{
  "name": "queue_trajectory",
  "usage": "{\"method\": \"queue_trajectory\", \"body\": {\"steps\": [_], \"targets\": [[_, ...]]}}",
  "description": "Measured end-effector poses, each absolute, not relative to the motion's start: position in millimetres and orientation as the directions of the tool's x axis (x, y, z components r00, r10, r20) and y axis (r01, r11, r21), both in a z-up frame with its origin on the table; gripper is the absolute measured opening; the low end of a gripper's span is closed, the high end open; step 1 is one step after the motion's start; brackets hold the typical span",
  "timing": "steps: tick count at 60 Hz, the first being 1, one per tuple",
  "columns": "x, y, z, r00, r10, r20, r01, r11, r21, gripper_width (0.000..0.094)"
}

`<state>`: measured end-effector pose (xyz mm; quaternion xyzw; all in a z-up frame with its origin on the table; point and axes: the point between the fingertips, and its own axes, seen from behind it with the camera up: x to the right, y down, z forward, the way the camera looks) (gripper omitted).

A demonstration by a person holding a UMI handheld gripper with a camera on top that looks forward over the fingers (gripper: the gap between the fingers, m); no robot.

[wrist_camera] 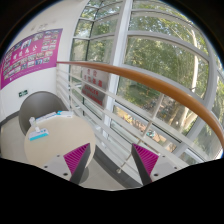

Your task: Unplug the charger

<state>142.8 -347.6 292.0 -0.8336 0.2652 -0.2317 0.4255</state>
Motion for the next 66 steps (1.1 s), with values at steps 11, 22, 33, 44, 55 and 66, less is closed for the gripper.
{"method": "queue_trajectory", "body": {"steps": [11,22,33,44,55,66], "targets": [[143,-354,258,0.758,-0.632,0.164,-0.267,-0.529,-0.805,0.0858],[97,-341,207,0.826,-0.546,0.141,-0.251,-0.580,-0.775,0.0856],[-12,-250,138,0.939,-0.340,0.047,-0.186,-0.618,-0.764,0.0862],[-104,-102,105,0.987,-0.154,-0.047,-0.128,-0.573,-0.810,0.0863],[-134,45,74,0.995,-0.099,-0.012,-0.064,-0.538,-0.841,0.0859],[-123,136,35,0.993,-0.111,0.028,-0.037,-0.546,-0.837,0.0723]]}}
